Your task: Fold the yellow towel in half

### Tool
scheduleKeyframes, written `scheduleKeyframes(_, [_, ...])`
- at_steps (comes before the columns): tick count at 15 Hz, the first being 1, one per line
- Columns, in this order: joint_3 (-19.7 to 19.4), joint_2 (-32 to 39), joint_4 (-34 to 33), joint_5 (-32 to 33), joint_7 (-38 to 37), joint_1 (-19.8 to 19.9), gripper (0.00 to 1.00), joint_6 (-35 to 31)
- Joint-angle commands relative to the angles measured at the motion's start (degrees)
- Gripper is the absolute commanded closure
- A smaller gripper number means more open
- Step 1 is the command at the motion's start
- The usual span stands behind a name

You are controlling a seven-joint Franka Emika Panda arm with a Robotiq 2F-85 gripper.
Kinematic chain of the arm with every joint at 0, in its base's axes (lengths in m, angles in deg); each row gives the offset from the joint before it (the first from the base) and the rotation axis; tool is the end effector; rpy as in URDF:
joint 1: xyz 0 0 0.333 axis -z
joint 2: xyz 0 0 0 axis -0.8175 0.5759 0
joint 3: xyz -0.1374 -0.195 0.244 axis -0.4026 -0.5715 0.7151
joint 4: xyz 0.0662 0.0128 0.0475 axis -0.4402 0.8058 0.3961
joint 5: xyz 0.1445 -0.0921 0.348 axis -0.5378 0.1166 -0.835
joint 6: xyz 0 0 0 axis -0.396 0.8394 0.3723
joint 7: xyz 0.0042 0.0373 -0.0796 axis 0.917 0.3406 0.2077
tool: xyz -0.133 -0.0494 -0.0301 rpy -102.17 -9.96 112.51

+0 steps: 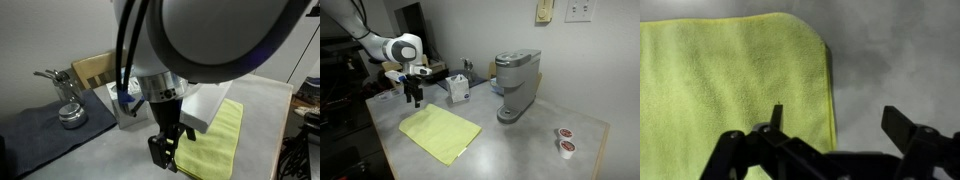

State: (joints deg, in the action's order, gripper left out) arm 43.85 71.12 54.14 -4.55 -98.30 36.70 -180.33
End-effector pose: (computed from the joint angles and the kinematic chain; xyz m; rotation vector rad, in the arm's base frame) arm 0.4985 0.2621 0.1811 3.0837 0.1548 -0.4238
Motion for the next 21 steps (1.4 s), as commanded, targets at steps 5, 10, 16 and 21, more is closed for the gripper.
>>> scheduleKeyframes(5, [-1.39,4.82,-4.19,0.61,1.18,0.1,0.0,3.69])
scheduleKeyframes(10, [-2.14,6.07,-5.78,0.37,1.5,0.4,0.0,5.29])
scheduleKeyframes(16, [-2.31,5.78,-4.81,0.05,-0.12,-0.17,0.0,3.5])
scheduleKeyframes(21, [-2.22,6.96,-5.54,0.03,0.06,-0.24,0.0,3.65])
